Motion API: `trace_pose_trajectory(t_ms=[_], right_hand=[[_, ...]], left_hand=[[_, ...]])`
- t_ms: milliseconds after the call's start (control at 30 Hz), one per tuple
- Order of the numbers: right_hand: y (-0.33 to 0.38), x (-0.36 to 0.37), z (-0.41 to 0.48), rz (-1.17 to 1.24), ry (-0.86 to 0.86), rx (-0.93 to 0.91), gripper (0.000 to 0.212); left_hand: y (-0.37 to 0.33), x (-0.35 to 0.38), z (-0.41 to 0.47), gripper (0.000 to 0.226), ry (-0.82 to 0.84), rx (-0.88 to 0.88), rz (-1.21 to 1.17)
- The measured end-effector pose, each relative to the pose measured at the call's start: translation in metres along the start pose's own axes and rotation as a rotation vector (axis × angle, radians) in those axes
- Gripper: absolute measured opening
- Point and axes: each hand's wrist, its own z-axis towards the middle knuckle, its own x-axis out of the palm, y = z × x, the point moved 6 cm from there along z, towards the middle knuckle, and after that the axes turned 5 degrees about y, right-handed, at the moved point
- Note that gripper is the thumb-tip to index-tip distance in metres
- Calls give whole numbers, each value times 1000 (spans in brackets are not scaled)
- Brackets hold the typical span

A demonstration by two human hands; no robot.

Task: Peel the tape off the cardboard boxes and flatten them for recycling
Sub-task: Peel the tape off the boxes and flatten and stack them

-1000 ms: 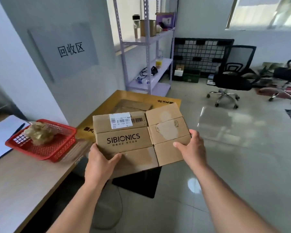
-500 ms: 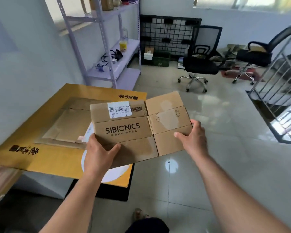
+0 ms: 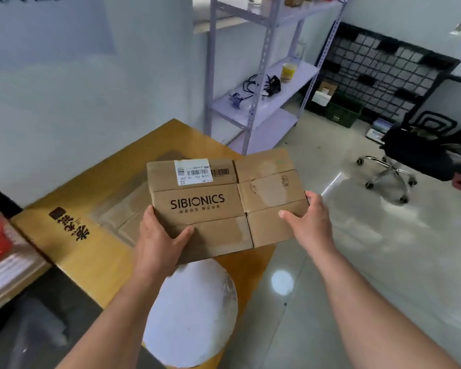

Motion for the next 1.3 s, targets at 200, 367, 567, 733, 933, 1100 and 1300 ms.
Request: trace_pose_trajectory(t_ms=[200,367,567,733,933,1100,1300], right_hand=[[70,75,31,-79,208,-182,80],[125,127,47,-97,363,-334,81],[134,155,86,-128,466,-410,78],[115,176,130,-215,599,-395,77],[101,198,155,-498,707,-447,77],[129,202,126,-680,672,-919,71],[126,216,106,-783,805,-1063,59]], left_hand=[[48,-44,-4,86,-177,-200,-16],[71,-73,-18,79,-328,-333,-33],[64,-55,-17,84,-372,-424,-20],[48,-14,-12,84,-340,-559,12],[64,26,-17,85,-285,-812,25],[40,26,-2,76,-270,-763,400],[29,44,14,55,-146,-644,578]])
